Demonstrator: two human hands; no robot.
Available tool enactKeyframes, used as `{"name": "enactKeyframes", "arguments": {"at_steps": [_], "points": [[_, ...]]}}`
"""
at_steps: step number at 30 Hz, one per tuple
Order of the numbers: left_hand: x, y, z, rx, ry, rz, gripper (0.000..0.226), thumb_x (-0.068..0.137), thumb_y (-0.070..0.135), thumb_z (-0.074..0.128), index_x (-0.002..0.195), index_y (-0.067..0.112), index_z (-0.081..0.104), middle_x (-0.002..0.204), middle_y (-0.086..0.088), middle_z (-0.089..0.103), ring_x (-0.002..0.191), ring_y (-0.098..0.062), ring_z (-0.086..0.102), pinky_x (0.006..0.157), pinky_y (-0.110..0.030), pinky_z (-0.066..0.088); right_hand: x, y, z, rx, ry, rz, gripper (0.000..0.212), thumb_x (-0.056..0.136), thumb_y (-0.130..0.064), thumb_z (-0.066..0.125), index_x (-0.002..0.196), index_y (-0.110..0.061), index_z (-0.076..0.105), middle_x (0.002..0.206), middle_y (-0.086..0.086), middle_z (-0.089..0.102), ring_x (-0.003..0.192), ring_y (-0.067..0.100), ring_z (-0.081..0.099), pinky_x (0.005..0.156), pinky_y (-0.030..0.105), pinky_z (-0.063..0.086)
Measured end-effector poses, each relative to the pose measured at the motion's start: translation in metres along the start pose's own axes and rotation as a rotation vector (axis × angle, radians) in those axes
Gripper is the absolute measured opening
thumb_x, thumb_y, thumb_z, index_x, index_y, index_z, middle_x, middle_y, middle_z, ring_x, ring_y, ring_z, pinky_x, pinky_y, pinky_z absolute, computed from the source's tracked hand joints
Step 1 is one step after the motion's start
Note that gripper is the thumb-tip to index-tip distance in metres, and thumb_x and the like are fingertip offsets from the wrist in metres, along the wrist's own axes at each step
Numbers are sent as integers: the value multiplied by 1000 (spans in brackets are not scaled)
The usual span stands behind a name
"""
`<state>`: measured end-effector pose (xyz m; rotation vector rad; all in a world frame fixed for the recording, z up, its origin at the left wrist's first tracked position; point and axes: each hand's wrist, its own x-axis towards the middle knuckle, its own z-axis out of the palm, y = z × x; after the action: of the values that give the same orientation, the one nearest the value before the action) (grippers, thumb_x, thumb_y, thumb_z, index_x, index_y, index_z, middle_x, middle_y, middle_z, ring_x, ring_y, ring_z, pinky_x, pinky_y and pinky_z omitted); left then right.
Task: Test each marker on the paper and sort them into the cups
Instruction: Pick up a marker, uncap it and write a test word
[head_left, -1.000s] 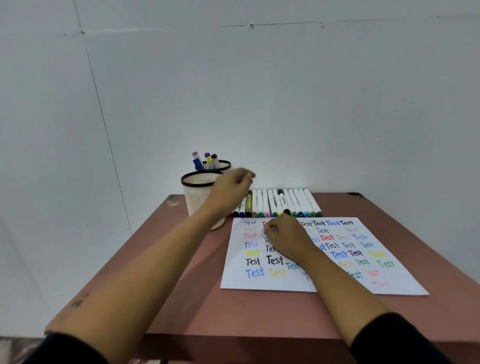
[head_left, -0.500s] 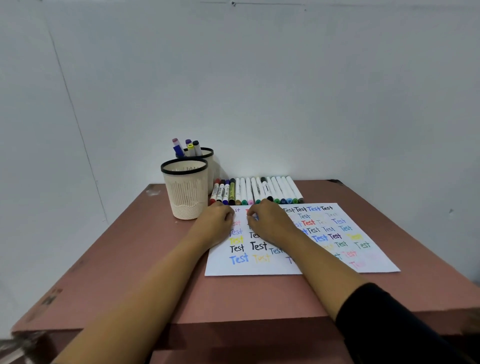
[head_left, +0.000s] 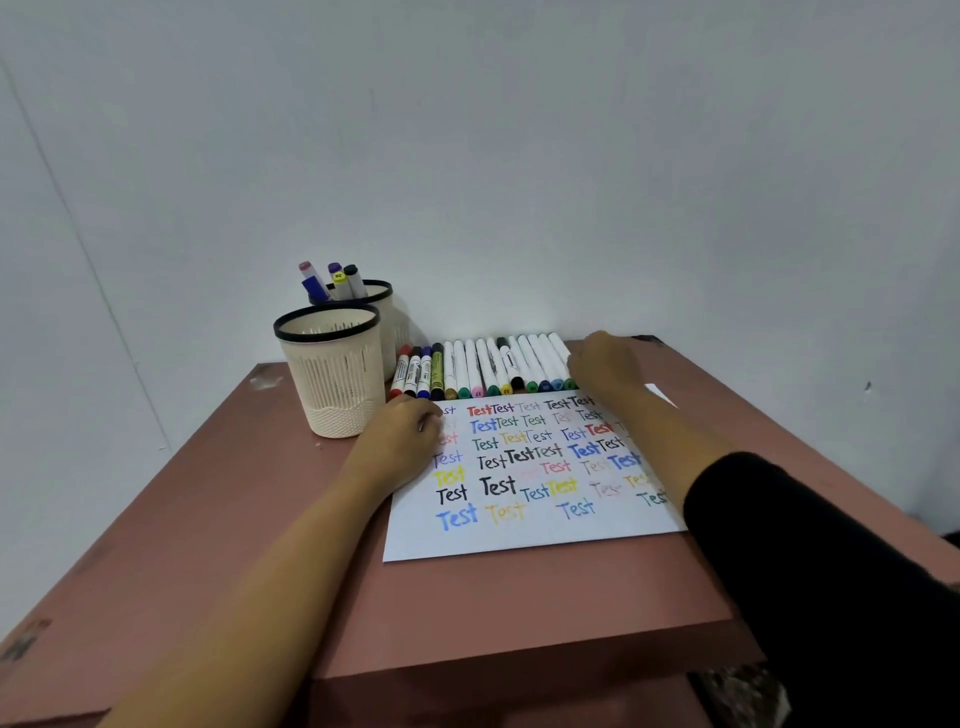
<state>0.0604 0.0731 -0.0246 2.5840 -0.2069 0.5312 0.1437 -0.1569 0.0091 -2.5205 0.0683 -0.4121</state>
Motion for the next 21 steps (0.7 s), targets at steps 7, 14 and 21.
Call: {"name": "enactKeyframes", "arguments": {"at_steps": [7, 14, 21], "points": [[2, 0, 2, -12, 10, 10, 26, 93, 12, 46, 108, 6, 66, 110, -12, 61, 100, -22, 54, 71, -18, 28, 15, 9, -1, -175, -130, 43, 29, 87, -6, 48, 63, -14, 33, 61, 1, 40, 52, 12, 36, 44, 25, 23], [2, -1, 1, 0, -4, 14, 27, 94, 16, 46, 112, 8, 65, 112, -10, 61, 100, -20, 54, 73, -18, 30, 16, 7, 13, -134, -59, 81, 31, 87, -3, 48, 59, -12, 36, 60, 2, 41, 53, 15, 37, 45, 26, 24], [1, 1, 0, -13, 4, 7, 29, 95, 16, 43, 116, 10, 63, 116, -9, 61, 104, -20, 54, 77, -21, 33, 8, 2, 5, -5, 138, 111, 19, 92, -6, 45, 72, -8, 47, 76, 6, 53, 69, 22, 50, 52, 27, 31]]}}
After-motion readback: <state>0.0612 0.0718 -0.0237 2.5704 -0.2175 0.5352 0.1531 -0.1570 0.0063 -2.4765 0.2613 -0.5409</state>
